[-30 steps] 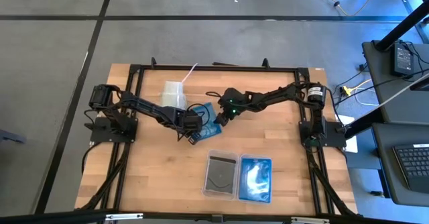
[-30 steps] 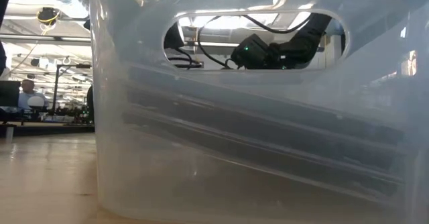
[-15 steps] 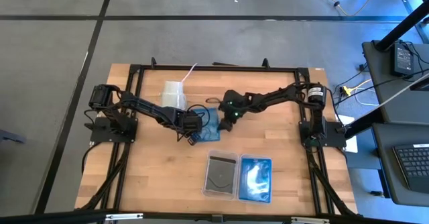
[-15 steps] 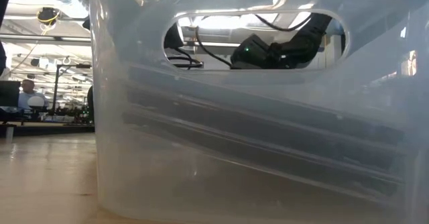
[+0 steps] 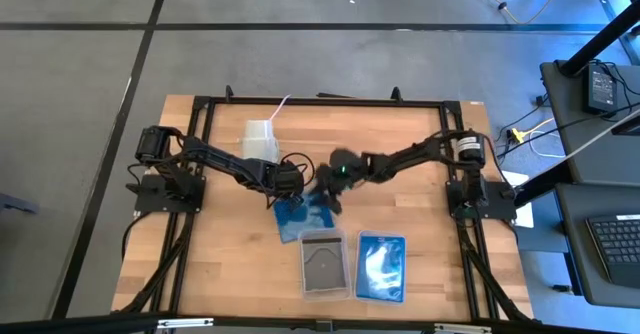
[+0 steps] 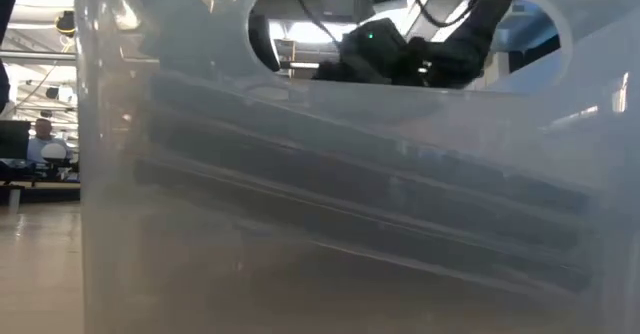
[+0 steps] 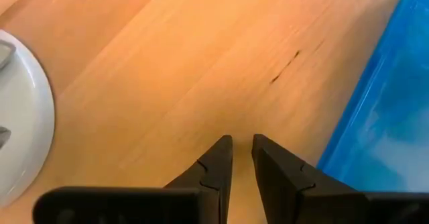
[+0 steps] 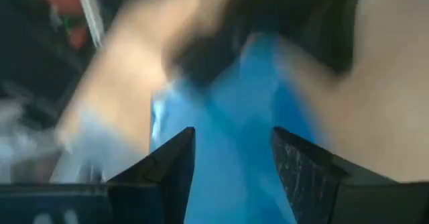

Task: Pick & place jewel cases by type
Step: Put the blue cd case into the right transparent bin

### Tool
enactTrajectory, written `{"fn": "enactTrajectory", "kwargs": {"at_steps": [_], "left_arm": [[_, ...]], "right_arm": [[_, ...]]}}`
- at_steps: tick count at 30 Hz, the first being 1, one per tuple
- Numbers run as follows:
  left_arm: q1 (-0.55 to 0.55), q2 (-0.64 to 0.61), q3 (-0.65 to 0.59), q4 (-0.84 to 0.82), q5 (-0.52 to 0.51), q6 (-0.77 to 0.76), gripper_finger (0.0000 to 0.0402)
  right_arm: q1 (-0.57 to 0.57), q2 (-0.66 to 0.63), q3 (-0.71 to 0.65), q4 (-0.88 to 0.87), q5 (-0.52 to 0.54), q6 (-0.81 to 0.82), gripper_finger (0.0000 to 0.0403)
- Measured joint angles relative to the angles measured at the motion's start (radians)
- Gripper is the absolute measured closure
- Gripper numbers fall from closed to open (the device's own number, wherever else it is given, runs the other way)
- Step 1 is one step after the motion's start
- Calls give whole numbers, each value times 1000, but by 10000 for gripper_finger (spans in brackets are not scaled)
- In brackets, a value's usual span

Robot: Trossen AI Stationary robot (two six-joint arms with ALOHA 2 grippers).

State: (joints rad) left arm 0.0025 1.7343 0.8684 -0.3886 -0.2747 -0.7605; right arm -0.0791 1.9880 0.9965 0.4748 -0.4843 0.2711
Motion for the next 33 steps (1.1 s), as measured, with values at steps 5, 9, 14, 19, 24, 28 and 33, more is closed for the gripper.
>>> {"fn": "enactTrajectory", "kwargs": {"at_steps": [5,9,14,19,24,28,33], "left_arm": [[0,0,0,5,6,12,341],[-6,0,0,4,1,73,341],[-21,0,1,7,-23,146,341],[-27,-4,1,5,-32,150,341],[-33,-26,-2,1,-24,157,341],[-34,-61,-2,-3,-23,158,341],[-35,-106,-2,-3,-9,180,341]], "right_arm": [[9,-13,6,-44,29,-54,204],[4,-3,-2,-155,158,-156,204],[21,-9,1,-244,279,-277,204],[42,-11,2,-287,352,-388,204],[64,-16,5,-387,495,-393,204],[65,-18,6,-451,559,-284,204],[64,-20,7,-485,598,-218,206]]}}
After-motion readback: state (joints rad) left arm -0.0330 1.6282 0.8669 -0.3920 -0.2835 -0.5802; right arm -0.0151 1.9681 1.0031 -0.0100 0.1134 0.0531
